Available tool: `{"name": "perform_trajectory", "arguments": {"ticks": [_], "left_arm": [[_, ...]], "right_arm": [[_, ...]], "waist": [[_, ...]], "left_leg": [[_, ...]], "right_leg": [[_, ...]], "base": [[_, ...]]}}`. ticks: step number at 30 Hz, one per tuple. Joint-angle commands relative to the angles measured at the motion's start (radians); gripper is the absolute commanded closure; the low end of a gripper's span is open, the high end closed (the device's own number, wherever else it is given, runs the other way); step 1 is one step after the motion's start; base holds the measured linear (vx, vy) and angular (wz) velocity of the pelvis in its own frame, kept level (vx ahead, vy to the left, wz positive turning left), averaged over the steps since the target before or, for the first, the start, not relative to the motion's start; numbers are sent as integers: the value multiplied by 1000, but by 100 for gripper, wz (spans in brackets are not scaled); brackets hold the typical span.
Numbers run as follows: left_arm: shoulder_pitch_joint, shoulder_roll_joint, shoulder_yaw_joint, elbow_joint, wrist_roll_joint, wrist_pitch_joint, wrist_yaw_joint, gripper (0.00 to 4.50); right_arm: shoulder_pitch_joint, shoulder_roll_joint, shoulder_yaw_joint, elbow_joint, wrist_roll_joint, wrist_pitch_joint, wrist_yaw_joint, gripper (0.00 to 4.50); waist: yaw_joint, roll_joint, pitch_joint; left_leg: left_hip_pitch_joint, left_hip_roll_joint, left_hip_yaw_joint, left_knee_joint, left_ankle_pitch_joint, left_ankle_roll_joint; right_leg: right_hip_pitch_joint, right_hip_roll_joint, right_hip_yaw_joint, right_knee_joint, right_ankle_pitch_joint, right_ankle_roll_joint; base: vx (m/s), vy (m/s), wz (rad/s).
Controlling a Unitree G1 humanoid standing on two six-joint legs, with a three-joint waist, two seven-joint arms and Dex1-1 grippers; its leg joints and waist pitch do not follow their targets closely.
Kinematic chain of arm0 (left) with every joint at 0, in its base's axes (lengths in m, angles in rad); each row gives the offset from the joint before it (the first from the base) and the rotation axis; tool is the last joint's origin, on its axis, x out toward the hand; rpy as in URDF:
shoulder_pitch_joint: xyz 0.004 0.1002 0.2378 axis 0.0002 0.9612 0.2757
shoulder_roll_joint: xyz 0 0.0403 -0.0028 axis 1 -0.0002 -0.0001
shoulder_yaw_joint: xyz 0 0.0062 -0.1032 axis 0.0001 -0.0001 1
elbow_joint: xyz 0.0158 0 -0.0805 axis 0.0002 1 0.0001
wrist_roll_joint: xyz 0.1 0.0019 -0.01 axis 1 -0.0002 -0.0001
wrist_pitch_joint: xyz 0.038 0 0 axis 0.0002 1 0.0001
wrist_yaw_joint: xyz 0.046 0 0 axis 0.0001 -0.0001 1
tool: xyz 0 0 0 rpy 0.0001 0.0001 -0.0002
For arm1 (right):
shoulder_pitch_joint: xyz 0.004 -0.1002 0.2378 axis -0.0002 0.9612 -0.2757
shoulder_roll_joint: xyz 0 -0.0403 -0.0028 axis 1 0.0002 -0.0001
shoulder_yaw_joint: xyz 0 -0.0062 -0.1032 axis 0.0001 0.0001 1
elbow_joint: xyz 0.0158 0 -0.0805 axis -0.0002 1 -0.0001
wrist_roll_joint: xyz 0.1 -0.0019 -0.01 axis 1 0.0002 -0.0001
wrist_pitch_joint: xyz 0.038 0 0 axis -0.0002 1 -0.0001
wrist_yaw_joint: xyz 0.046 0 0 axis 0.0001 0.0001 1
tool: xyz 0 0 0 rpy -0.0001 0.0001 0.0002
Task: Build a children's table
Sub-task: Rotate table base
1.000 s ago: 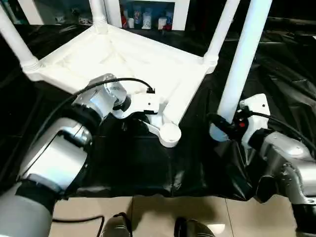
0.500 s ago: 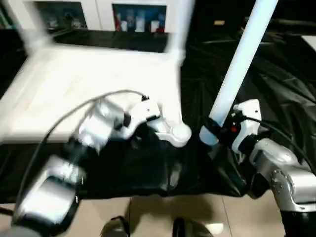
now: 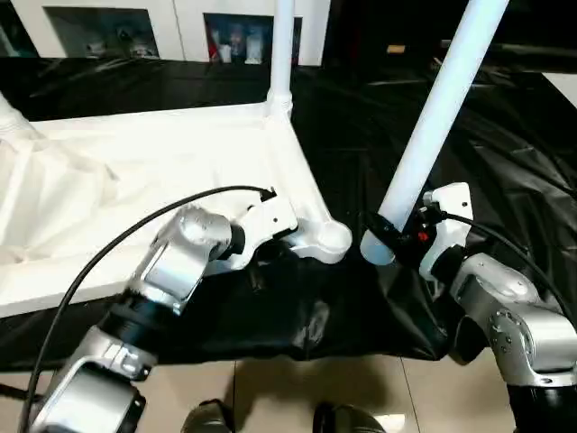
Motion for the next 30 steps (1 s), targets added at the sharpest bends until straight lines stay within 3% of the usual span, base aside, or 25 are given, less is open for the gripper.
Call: {"name": "perform_trajectory", "arguments": {"ticks": [1,7,14,21,24,30], "left_arm": [[-11,16,-3,-2,-11,-52,-7,381],[-41,45,-25,51,-15,-104,-72,368],[-53,56,-49,94,-24,-129,-121,358],[-75,37,-52,158,-25,-167,-97,358],[-82,34,-52,174,-28,-177,-101,358],[-89,42,-58,195,-32,-181,-123,413]], "right_arm": [[-2,-20,-9,7,0,-9,11,262],[-6,-29,-3,12,-4,-12,24,262],[-1,-34,0,5,-7,-13,27,262],[-4,-26,3,-1,-2,-9,33,262],[-11,-23,0,5,6,-10,42,262],[-50,-10,-29,10,61,13,62,262]], "waist": [[8,-11,-103],[22,-13,-108],[24,-11,-111],[27,-15,-113],[27,-16,-111],[25,-17,-110]], "left_leg": [[18,16,-3,-57,-135,63],[21,15,-2,-55,-136,56],[20,15,-3,-54,-149,39],[18,14,-2,-51,-133,46],[18,14,-2,-51,-151,43],[18,14,-4,-52,-173,31]], "right_leg": [[63,-53,41,-64,-182,-188],[63,-54,42,-61,-173,-187],[65,-56,43,-58,-173,-192],[68,-56,44,-54,-143,-200],[67,-57,44,-58,-185,-192],[65,-57,44,-61,-230,-176]], "base": [[0,0,0],[0,0,0],[0,0,0],[0,0,0],[0,0,0],[0,0,0]]}}
